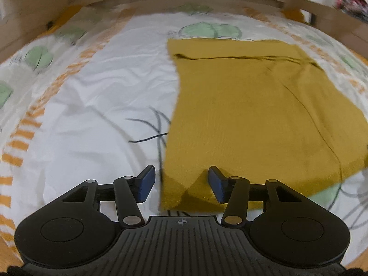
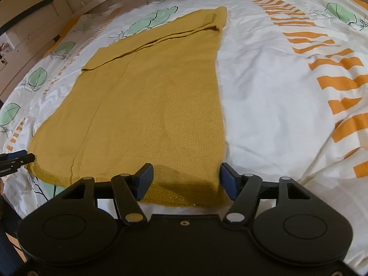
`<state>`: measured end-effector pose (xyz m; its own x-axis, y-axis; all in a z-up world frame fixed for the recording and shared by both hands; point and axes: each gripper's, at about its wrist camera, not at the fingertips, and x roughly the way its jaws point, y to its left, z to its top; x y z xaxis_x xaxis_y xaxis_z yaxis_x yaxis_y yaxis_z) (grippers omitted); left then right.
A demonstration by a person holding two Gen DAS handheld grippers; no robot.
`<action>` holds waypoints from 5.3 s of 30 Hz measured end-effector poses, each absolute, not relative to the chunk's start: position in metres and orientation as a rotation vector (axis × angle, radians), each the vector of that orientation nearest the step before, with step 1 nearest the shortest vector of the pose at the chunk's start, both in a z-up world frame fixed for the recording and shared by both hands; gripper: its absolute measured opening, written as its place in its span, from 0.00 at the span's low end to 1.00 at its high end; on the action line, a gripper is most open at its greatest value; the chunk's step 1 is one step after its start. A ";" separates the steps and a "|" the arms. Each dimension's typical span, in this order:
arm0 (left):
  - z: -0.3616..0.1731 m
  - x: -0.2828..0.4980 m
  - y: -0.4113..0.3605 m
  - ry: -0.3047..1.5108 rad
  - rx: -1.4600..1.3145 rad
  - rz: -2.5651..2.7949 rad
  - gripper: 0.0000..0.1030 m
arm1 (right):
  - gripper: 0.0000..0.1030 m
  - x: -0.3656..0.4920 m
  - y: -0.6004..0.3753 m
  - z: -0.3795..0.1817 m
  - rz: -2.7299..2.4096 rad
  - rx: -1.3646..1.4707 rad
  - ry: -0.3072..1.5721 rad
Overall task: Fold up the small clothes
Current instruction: 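Grasp the glittery hem with the left gripper while the right gripper grasps it too, then lift the hem with both grippers and fold it over toward the collar, then lower the hem onto the sweater and open both grippers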
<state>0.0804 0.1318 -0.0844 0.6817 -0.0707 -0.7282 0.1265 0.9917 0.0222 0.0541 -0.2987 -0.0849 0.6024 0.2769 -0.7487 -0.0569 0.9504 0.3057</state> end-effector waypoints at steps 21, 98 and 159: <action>-0.088 0.084 0.141 0.861 -0.057 -0.185 0.33 | 0.67 0.054 -0.320 -0.086 0.137 0.398 0.901; -0.048 0.372 0.151 0.583 -0.502 -0.078 0.04 | 0.14 0.348 -0.369 -0.071 0.094 0.673 0.662; -0.058 0.439 0.049 0.790 -0.054 -0.209 0.35 | 0.64 0.436 -0.265 -0.051 0.058 0.086 0.749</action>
<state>0.4385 0.0488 -0.0576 0.6844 -0.2065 -0.6993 0.1661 0.9780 -0.1262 0.4356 -0.2650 -0.0515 0.7308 0.0836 -0.6775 -0.0223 0.9949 0.0986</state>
